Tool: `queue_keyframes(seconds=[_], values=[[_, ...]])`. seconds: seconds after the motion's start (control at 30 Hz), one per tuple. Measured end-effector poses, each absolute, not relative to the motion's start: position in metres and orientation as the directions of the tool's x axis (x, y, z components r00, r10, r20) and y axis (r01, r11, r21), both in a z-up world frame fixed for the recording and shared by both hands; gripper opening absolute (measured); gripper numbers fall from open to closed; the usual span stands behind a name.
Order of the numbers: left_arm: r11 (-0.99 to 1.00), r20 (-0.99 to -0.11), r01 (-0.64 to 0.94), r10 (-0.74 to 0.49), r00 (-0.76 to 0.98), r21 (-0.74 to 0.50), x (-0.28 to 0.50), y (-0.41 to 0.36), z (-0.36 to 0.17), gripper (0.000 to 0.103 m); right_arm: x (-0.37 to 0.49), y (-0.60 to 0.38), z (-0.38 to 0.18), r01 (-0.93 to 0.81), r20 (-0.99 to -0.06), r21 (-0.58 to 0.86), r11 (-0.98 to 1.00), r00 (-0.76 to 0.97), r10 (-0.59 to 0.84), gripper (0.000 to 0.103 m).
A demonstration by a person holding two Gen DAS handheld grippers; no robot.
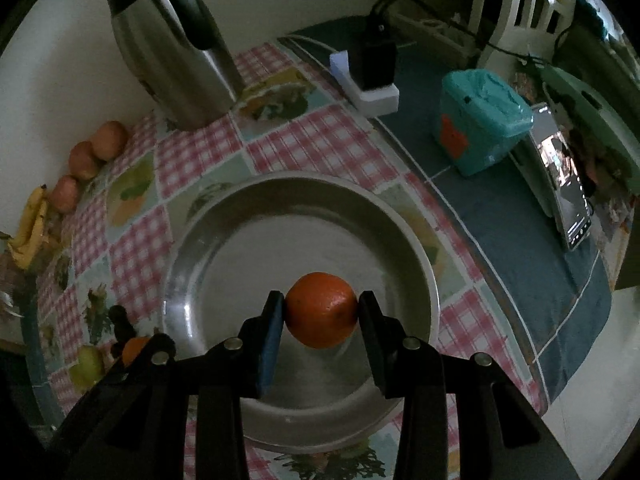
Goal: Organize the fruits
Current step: 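Carry the held oranges with both tools over the steel bowl, then open the right tool to drop its orange while the left tool releases its orange into the bowl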
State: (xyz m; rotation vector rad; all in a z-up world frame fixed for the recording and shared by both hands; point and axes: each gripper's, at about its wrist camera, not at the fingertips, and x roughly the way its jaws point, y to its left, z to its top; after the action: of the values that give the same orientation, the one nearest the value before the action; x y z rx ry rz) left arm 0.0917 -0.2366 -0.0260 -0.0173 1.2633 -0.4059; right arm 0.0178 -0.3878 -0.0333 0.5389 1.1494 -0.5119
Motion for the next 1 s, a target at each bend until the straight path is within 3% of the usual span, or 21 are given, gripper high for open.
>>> queue_keyframes(seconds=[0.63,0.9,1.0], values=[[0.909,-0.914,0.298,-0.356,0.194,-0.291,0.087,-0.241,-0.036,0.042,0.019,-0.387,-0.045,0.644,-0.967,0.067,0.762,0.229,-0.109,0.04],[0.911,-0.913,0.285,-0.359,0.196,-0.297,0.086,-0.238,-0.033,0.049,0.018,-0.389,-0.041,0.648,-0.966,0.067,0.758,0.233,-0.115,0.043],[0.917,-0.913,0.27,-0.352,0.204,-0.293,0.088,-0.234,-0.031,0.058,0.018,-0.39,-0.04,0.648,-0.965,0.064,0.759,0.233,-0.117,0.046]])
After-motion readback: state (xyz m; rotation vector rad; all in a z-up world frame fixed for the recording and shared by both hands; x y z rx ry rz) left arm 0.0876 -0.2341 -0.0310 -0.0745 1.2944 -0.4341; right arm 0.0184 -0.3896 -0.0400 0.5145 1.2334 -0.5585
